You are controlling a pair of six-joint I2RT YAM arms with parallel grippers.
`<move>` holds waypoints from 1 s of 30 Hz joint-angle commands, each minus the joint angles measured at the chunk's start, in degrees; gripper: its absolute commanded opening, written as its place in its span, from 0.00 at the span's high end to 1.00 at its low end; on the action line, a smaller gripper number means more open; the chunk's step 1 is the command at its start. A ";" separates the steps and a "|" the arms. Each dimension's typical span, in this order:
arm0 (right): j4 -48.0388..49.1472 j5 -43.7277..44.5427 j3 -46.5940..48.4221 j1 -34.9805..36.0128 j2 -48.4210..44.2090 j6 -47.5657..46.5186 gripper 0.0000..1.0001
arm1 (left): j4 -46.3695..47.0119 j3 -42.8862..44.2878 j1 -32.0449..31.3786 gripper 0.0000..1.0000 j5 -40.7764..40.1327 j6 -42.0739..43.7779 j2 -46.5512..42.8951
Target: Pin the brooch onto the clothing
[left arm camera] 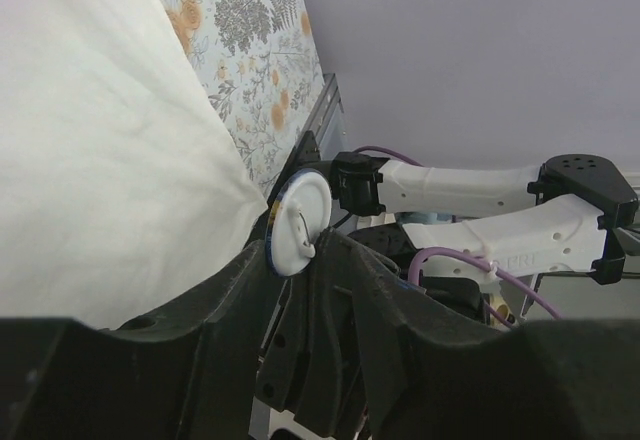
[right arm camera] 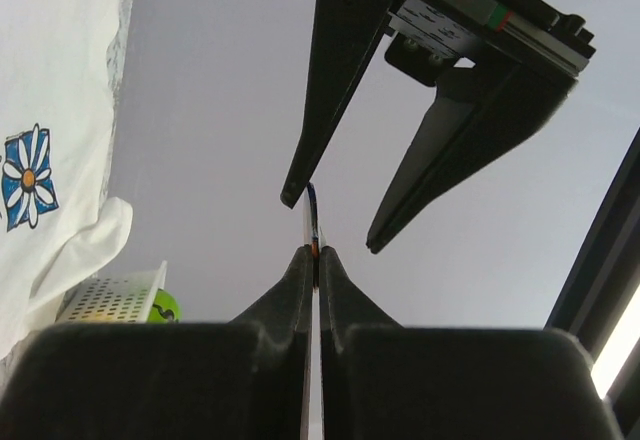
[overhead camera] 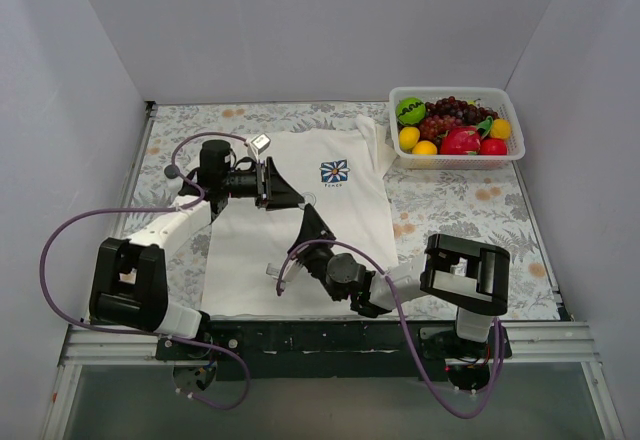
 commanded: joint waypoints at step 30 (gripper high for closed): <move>34.63 5.67 5.50 0.11 -1.25 5.40 0.88 | 2.57 5.28 0.88 1.00 -4.28 0.19 -0.19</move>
